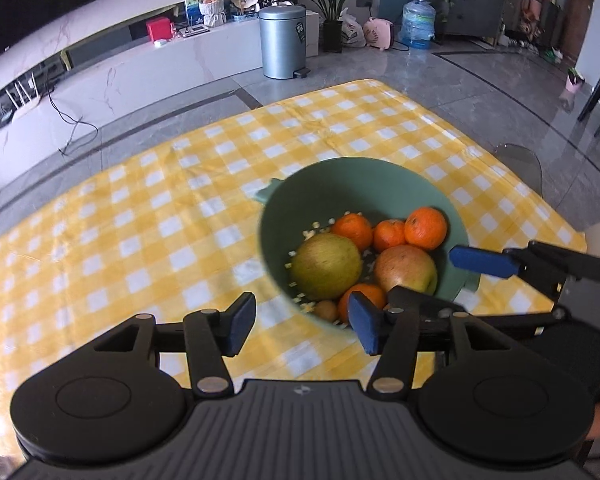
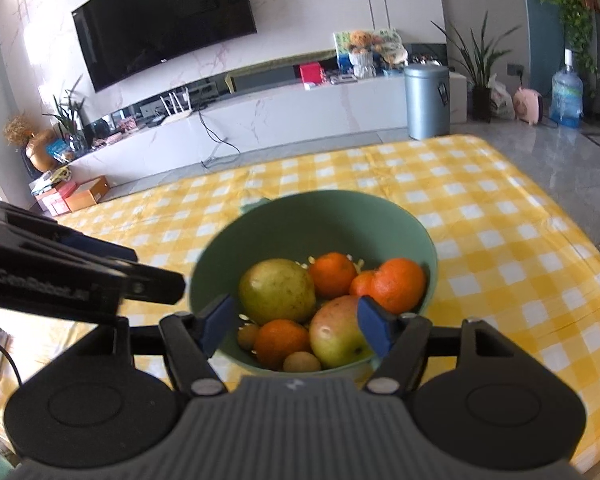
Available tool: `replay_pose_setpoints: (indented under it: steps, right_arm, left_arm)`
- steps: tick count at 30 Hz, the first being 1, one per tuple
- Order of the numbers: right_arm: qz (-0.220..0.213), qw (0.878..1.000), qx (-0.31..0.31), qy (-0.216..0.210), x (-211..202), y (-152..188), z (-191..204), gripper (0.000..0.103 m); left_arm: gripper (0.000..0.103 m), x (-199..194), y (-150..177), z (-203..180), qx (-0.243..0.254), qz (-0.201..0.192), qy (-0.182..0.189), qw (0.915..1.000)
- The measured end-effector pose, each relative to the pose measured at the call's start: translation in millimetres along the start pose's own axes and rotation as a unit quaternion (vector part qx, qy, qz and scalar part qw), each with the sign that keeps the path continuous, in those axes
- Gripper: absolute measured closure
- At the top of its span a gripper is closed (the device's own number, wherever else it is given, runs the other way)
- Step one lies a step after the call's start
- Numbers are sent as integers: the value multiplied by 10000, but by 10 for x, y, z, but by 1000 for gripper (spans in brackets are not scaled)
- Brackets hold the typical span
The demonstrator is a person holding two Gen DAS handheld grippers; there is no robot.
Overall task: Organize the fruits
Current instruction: 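Move both open grippers back to the remaining brown fruits by the cucumber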
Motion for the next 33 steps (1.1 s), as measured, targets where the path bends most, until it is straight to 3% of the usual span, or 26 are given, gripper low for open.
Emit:
replay_pose_setpoints:
  steps: [5, 11, 13, 17, 19, 22, 25, 29, 33]
  right_arm:
    - [139, 9992, 8, -362, -57, 40, 235, 37]
    - [265, 9970, -385, -616, -97, 138, 683, 35]
    - [284, 9963, -488, -653, -100, 166, 812, 34]
    - [337, 9949, -664, -682, -81, 214, 1012, 34]
    - [364, 9948, -698, -650, -62, 240, 1072, 32]
    - [482, 9945, -707, -610, 2, 280, 1141, 32]
    - [531, 9941, -812, -490, 67, 311, 1183, 32]
    - [677, 9938, -849, -257, 188, 361, 1169, 32]
    - [785, 9936, -811, -54, 285, 370, 1146, 32]
  left_arm:
    - [40, -289, 164, 302, 192, 105, -190, 9996]
    - [40, -717, 425, 793, 425, 369, -809, 9951]
    - [40, -849, 526, 991, 538, 523, -1191, 9900]
    - [40, -1136, 766, 1510, 875, 771, -2278, 9667]
    - [40, -1230, 893, 1728, 908, 749, -2473, 9618]
    - [39, -1123, 1119, 1938, 773, 555, -2352, 9673]
    - [39, -853, 1348, 2072, 567, 111, -2354, 9702]
    - [39, -481, 1614, 2023, 1106, -526, -2833, 9512]
    - [39, -192, 1835, 2027, 1381, -932, -2972, 9402]
Point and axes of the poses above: each gripper's, at about its wrist camera, not at the fingertips, and x roughly the way its jaws point, z to its left, y to its underside, the point moved 6 cm from there along x, roughly the way its jaws point, and after that the axes turned 11 degrees about z, right-handed, at the moved point
